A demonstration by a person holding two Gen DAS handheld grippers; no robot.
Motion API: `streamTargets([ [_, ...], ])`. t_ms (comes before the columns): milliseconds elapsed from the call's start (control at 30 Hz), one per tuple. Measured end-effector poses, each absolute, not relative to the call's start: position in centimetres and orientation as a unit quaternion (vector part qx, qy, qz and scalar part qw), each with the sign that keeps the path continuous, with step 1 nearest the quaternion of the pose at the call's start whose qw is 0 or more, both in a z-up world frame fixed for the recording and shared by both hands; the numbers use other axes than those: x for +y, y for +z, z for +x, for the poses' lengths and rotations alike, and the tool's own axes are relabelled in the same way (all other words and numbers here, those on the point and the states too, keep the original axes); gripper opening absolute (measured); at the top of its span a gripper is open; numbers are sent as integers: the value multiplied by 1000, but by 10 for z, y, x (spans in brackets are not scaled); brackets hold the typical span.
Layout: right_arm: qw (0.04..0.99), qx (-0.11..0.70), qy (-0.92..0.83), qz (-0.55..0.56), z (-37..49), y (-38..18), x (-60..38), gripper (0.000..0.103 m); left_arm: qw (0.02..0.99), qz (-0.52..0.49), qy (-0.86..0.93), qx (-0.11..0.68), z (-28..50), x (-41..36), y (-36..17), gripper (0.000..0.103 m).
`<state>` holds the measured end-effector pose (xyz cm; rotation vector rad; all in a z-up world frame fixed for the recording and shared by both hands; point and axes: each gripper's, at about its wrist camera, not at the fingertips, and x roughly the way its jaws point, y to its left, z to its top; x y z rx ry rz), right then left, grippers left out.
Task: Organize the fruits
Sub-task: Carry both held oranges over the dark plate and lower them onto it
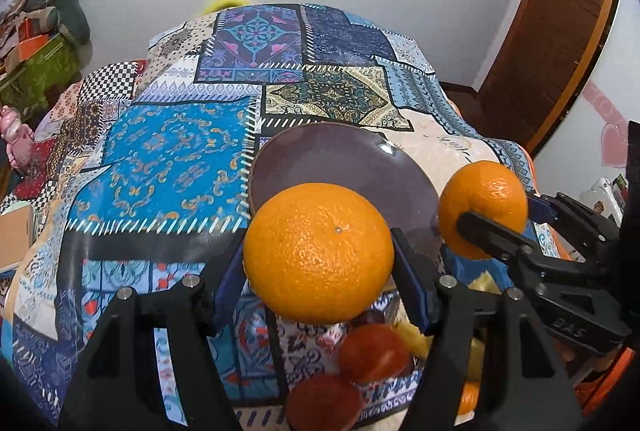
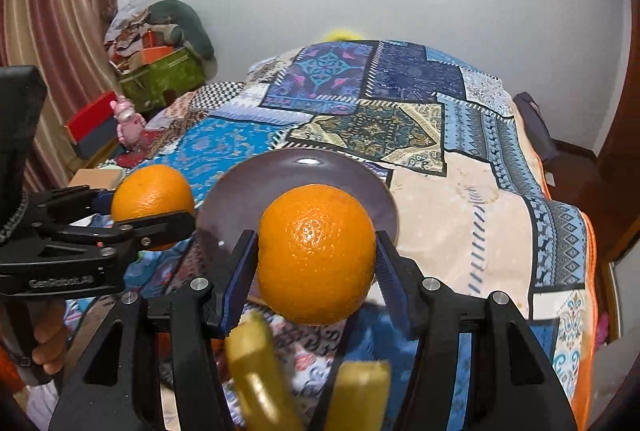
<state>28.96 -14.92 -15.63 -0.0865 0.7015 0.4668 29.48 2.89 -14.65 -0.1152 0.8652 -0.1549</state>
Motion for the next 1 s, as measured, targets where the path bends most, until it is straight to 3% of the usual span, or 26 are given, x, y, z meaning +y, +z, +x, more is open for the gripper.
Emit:
streamTargets([
  [1000, 879, 396, 258, -61, 360, -184, -130, 54, 893, -67, -65, 440, 374, 35, -171, 64],
])
